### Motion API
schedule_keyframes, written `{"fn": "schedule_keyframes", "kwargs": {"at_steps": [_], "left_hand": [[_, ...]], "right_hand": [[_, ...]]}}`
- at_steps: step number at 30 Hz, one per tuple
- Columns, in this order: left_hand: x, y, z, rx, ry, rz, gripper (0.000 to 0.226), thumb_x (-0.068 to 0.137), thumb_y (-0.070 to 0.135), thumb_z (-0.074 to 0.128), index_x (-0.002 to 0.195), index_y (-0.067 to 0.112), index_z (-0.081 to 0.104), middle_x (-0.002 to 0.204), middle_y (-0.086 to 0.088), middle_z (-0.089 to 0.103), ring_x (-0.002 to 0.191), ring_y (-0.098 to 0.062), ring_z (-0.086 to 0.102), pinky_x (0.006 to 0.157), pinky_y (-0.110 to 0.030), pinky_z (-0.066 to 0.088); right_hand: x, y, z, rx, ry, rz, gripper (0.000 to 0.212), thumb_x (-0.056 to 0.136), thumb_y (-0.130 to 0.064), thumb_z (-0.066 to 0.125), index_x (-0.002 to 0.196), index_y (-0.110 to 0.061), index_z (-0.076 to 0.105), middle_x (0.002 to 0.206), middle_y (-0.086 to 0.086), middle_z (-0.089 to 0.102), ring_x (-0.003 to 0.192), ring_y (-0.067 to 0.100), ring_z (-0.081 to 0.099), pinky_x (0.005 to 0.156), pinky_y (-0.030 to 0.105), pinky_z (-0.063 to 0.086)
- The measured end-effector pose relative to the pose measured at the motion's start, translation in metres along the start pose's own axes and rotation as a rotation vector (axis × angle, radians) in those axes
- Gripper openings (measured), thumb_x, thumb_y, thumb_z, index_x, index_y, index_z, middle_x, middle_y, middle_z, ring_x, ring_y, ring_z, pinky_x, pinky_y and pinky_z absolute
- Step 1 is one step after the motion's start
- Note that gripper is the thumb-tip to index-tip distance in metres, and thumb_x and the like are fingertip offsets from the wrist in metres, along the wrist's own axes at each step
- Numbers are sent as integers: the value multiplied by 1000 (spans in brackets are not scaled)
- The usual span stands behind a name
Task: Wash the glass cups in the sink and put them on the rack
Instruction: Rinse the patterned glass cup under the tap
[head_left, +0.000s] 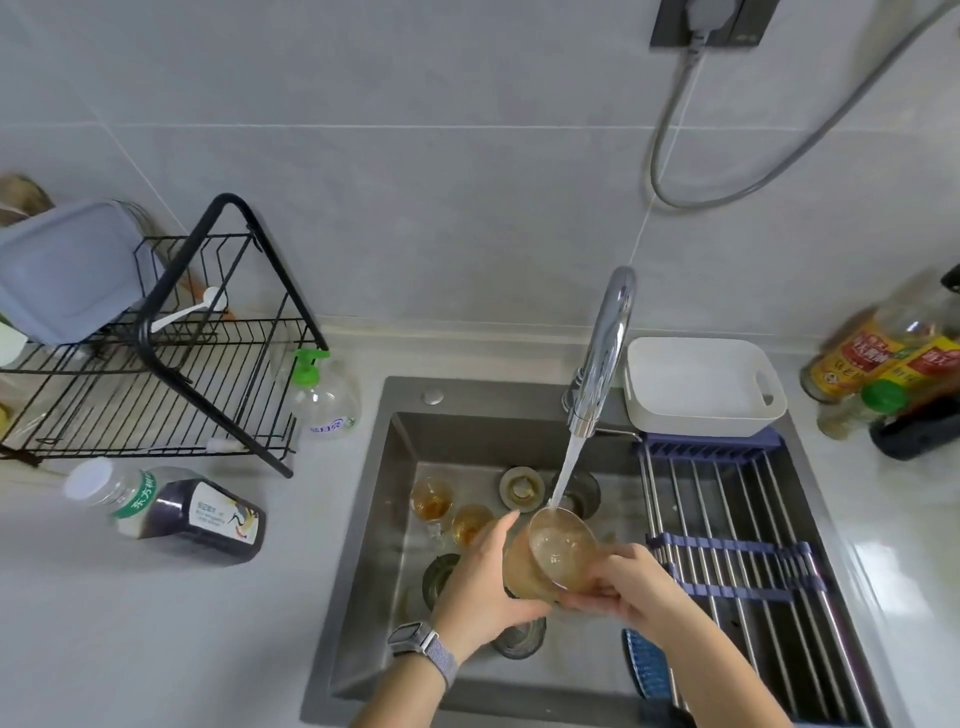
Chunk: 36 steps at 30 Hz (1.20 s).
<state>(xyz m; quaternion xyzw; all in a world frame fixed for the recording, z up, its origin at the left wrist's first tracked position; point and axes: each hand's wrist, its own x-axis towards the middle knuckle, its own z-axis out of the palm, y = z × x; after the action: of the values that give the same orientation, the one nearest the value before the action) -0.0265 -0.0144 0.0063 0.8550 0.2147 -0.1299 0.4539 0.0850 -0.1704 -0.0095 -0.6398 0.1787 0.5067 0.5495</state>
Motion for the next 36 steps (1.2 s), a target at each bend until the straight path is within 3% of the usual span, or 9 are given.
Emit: {"fn": "schedule_keyframes", "kwargs": {"at_steps": [2,5,11,16,21,26,30,33,36], "left_hand": [[6,7,2,-89,-43,64,101,63,33,88,144,34,28,132,25,41,124,0,45,88,-1,37],[17,6,5,-251,-75,112,97,52,30,94,132,39,41,126,24,53,117,6,52,99,-18,47],[35,10,2,-429,-37,61,82,53,23,95,120,39,51,116,14,66,107,0,63,89,-21,53],[35,16,5,-599,-83,-12,69,64,8,89,122,25,56,113,4,70,105,-9,66,84,-21,54],[37,20,11,-653,-128,-72,59,67,17,87,117,26,58,107,7,73,100,-6,67,84,-23,54],[38,19,12,-677,-130,-115,63,66,34,87,119,32,55,107,13,73,102,-3,67,97,-32,51],[38,21,7,-643,-111,-128,46,75,30,82,113,31,57,101,14,71,89,8,66,73,-12,51],[42,23,2,-607,-114,-132,59,65,60,78,113,33,58,108,16,69,101,1,63,77,-13,48],[47,31,1,-655,-119,-187,71,71,84,47,115,31,64,113,11,70,107,-5,63,92,-24,50]], "right_hand": [[-19,-7,4,-41,-33,-25,26,87,17,48,113,15,54,100,35,66,82,46,70,67,42,61],[-42,-17,6,-63,-46,-54,17,86,15,54,102,13,60,91,32,70,81,45,70,60,35,61],[-47,-23,3,-182,77,-178,24,93,-30,61,107,-11,62,94,15,75,84,30,73,78,45,60],[-34,-3,8,-61,28,-309,53,80,-64,55,121,-31,57,124,-5,63,117,18,57,100,41,46],[-27,-1,32,339,-69,-350,61,87,-52,37,123,-9,62,116,16,69,109,30,65,94,44,50],[-17,-2,39,421,-35,-290,72,89,-60,33,124,-5,62,120,19,66,113,33,63,101,48,46],[-12,-7,35,381,-94,-173,64,96,-55,31,119,-8,67,115,18,69,109,37,64,92,48,50],[-14,-9,34,405,-147,-176,60,97,-51,29,120,-10,66,119,18,67,112,38,63,89,52,51],[-13,-14,39,500,-89,-146,55,96,-45,33,116,-6,68,112,21,69,104,38,65,79,45,54]]}}
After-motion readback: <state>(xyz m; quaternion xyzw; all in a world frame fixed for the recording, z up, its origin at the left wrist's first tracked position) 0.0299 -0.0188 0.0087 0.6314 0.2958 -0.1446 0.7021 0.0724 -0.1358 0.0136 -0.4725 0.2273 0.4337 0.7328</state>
